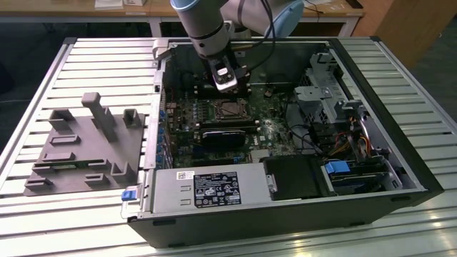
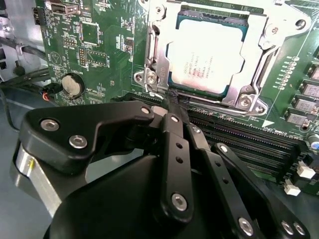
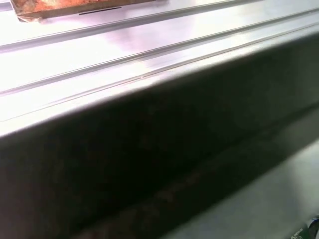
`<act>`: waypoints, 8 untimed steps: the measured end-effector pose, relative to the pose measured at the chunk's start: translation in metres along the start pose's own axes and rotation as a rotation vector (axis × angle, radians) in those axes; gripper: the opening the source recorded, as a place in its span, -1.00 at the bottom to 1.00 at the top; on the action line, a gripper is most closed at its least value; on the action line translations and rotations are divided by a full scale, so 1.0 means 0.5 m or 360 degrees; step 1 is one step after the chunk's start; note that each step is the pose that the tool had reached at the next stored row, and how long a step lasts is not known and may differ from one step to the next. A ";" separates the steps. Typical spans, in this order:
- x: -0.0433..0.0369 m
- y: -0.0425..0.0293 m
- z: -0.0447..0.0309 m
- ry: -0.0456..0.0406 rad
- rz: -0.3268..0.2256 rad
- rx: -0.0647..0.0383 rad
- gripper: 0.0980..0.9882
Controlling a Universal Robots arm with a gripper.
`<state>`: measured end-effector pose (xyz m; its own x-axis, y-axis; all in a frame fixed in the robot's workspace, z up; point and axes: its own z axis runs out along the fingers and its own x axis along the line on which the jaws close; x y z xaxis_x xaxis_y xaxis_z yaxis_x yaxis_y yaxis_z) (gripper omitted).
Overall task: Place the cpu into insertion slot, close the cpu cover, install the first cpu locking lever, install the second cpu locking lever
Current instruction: 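Install the first cpu locking lever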
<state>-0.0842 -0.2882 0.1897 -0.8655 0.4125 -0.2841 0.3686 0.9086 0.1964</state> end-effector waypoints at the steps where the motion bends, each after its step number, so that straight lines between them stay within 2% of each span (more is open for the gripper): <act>1: 0.000 0.000 -0.001 0.0000 0.0000 -0.0001 -0.99; 8: -0.004 0.003 -0.013 0.0001 0.0001 -0.0003 -0.99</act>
<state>-0.0842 -0.2882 0.1964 -0.8655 0.4131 -0.2832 0.3686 0.9082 0.1983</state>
